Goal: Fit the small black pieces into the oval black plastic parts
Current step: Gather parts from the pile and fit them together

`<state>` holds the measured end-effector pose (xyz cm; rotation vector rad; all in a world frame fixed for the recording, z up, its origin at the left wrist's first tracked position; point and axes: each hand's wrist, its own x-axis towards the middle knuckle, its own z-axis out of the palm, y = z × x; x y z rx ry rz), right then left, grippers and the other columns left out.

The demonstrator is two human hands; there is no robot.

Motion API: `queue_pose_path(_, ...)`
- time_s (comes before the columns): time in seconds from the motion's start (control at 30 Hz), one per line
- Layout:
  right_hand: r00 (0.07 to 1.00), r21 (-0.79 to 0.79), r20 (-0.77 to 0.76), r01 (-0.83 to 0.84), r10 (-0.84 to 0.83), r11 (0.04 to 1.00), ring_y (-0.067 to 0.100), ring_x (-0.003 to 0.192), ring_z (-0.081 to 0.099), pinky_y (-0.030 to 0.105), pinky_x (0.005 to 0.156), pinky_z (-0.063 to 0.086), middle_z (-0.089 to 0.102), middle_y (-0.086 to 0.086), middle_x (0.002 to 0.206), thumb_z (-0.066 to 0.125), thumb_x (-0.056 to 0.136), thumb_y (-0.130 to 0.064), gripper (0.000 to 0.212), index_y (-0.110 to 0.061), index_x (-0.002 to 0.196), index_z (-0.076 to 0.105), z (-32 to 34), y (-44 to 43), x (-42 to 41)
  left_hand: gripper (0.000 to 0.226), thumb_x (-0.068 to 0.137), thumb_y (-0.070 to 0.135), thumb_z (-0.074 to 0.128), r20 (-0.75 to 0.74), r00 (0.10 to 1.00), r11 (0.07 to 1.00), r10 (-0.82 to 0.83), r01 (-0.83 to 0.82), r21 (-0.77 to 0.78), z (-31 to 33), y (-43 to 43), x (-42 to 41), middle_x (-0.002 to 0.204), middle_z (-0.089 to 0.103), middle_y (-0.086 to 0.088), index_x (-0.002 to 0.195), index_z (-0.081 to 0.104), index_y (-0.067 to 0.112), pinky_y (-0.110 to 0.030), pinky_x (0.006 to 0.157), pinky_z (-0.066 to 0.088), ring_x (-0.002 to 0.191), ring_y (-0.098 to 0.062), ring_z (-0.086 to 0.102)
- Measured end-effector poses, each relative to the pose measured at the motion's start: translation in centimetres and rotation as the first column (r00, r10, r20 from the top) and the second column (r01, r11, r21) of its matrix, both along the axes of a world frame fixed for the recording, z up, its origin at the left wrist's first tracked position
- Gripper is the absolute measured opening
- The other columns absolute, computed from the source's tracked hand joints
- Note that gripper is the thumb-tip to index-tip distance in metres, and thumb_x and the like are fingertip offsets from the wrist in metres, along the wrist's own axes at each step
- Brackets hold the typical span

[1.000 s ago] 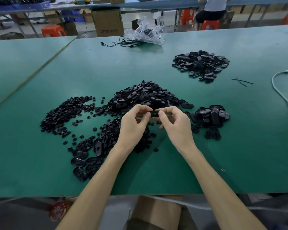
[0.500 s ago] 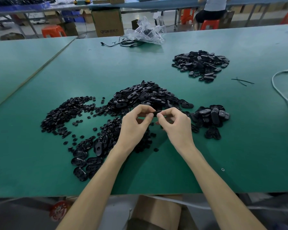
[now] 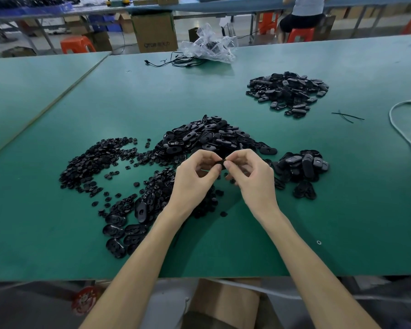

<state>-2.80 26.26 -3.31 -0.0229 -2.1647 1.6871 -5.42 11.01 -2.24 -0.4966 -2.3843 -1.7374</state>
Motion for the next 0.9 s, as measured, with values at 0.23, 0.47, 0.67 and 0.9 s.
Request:
queue_pose_path(0.23,0.999,-0.057,0.039,-0.001,0.003,0.998,0.011,0.067,0.073,0.017,0.063,0.052,0.076,-0.001,0.090,0.077,0.095,-0.017,0.012,-0.021,0.103,0.070,-0.05,0.06,-0.06,0.011,0.094,0.004,0.073,0.007,1.000,1.000,-0.006,0.006,0.005,-0.03,-0.07,-0.07,0.097,0.075,0.001,0.103,0.070,0.009,-0.034,0.085,0.060,0.089,-0.016,0.072)
queue_pose_path(0.47,0.999,-0.095,0.037,-0.031,0.035,0.995,0.014,0.071,0.073,0.024,0.064,0.057,0.076,-0.002,0.087,0.077,0.093,-0.010,0.010,-0.013,0.101,0.072,0.00,0.09,-0.11,0.012,0.094,0.004,0.073,0.014,1.000,1.000,-0.017,0.017,-0.005,-0.24,-0.04,-0.25,0.097,0.075,-0.001,0.103,0.069,0.010,-0.043,0.086,0.059,0.089,-0.021,0.072)
queue_pose_path(0.67,0.998,-0.111,0.011,-0.055,0.056,0.992,0.016,0.075,0.074,0.024,0.071,0.058,0.075,0.003,0.087,0.072,0.095,-0.001,0.014,-0.010,0.106,0.072,0.06,0.00,-0.09,0.012,0.095,0.004,0.072,0.007,1.000,1.000,-0.006,0.006,-0.009,-0.42,-0.05,-0.43,0.099,0.074,-0.002,0.105,0.069,0.009,-0.047,0.088,0.058,0.091,-0.023,0.071)
queue_pose_path(0.9,0.999,-0.119,0.011,-0.044,0.045,0.992,0.016,0.075,0.074,0.026,0.071,0.059,0.076,0.002,0.088,0.073,0.094,-0.001,0.014,-0.010,0.104,0.072,0.06,0.10,-0.01,0.012,0.094,0.007,0.075,0.010,1.000,1.000,-0.028,0.028,-0.005,-0.52,-0.13,-0.45,0.098,0.074,-0.002,0.104,0.069,0.011,-0.044,0.085,0.059,0.092,-0.022,0.071)
